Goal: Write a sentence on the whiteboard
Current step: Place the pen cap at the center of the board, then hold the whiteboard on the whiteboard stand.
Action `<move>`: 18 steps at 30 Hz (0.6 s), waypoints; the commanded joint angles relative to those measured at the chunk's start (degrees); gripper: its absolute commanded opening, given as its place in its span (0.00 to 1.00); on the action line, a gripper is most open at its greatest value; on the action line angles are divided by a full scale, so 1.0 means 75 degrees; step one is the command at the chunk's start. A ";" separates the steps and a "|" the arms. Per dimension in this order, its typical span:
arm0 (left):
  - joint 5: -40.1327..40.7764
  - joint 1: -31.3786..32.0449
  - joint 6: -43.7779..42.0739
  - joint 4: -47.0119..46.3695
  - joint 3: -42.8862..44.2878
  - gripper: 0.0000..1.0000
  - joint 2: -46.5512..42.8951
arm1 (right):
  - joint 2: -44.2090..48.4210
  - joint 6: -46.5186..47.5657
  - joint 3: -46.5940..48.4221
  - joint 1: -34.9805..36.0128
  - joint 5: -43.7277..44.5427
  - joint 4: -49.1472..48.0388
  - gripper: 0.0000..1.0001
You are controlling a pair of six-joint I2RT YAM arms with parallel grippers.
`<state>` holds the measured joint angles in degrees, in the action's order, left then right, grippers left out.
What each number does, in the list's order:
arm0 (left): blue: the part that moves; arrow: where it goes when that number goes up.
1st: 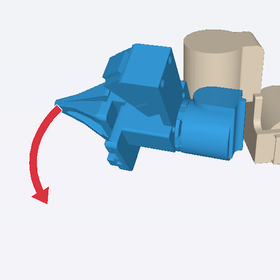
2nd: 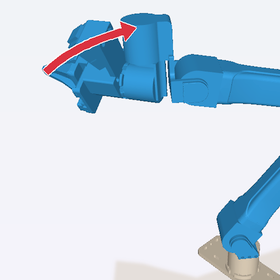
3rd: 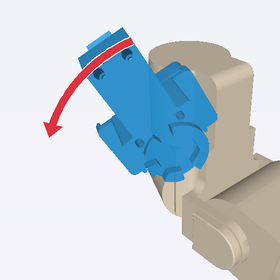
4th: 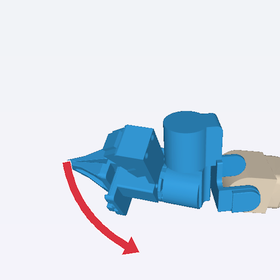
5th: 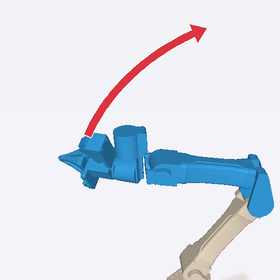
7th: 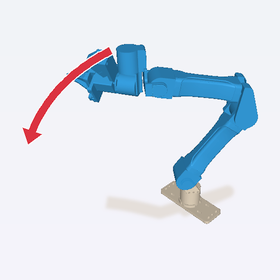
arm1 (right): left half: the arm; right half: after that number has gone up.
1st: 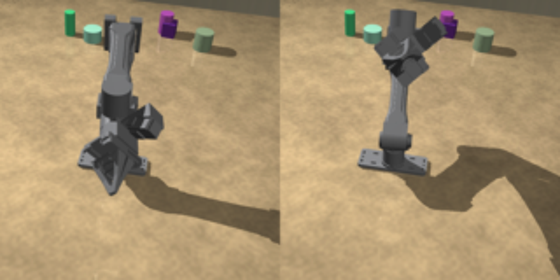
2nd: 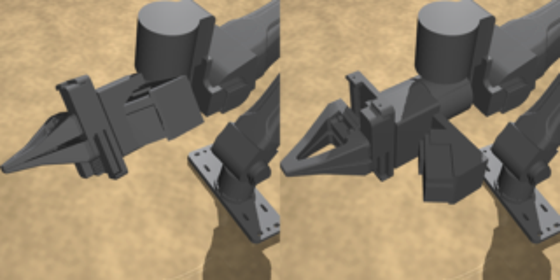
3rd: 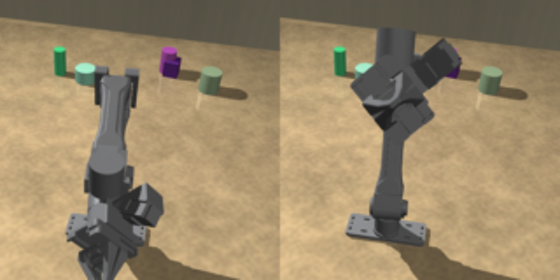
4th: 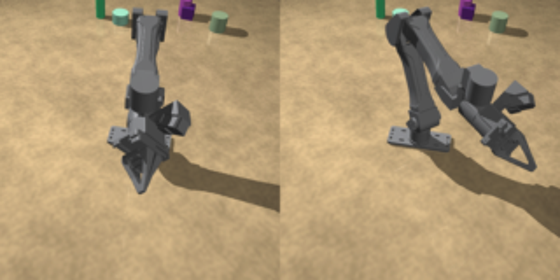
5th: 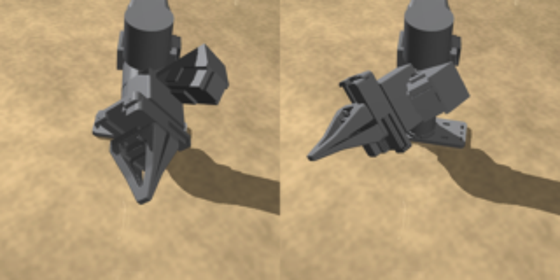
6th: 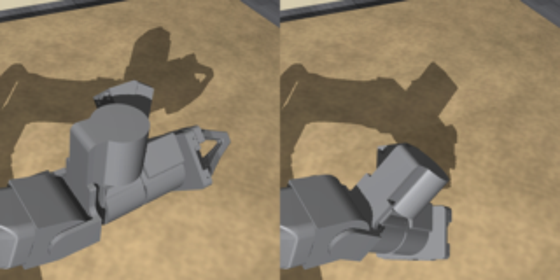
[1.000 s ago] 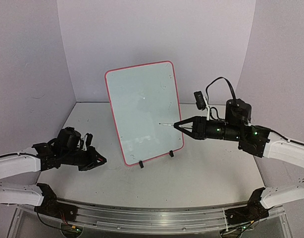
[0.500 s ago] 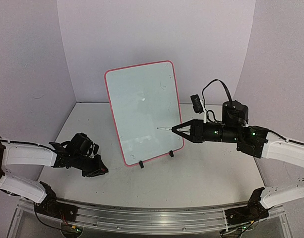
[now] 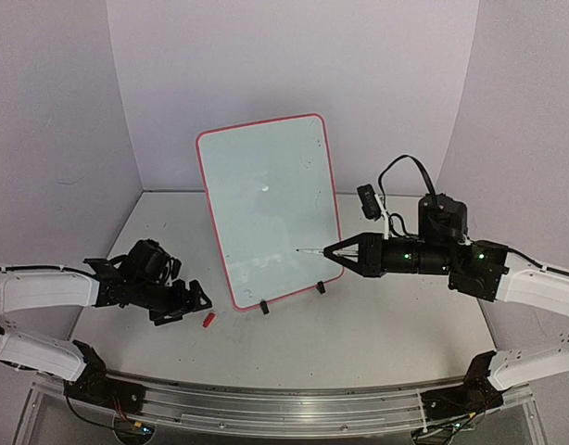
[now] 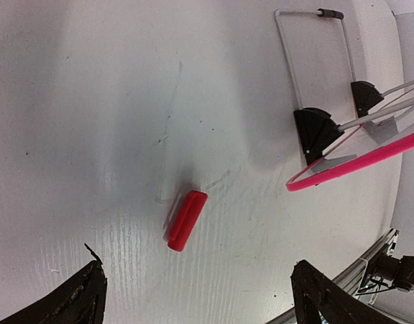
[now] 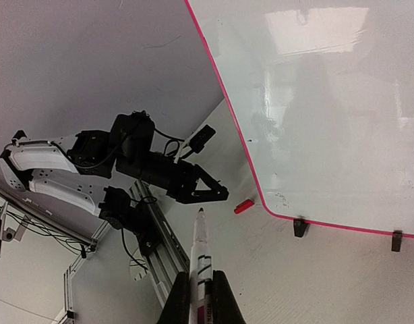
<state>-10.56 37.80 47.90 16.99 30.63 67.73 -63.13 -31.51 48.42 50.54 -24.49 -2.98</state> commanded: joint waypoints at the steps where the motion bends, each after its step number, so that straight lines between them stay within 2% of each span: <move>1: 0.0360 -0.0135 -0.0758 0.1280 0.1000 0.99 -0.0413 | 0.0339 0.0064 0.0025 0.0058 0.0203 0.0081 0.00; 8: -0.0129 -0.0924 -0.2445 0.2800 0.2732 0.99 -0.0452 | -0.0158 0.0059 0.0683 0.0064 0.0151 0.0233 0.00; 13: -0.1678 -0.1973 -0.4031 0.2881 0.4037 0.99 -0.0015 | -0.0982 0.0220 0.1665 0.0008 -0.0060 0.0280 0.00; 18: -0.3137 -0.2349 -0.5335 0.2466 0.5538 0.99 0.0552 | -0.2046 0.0393 0.2969 -0.0452 -0.0820 0.0259 0.00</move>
<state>-22.99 21.53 18.89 37.48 64.56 69.92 -74.01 -30.57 63.02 49.39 -26.15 0.47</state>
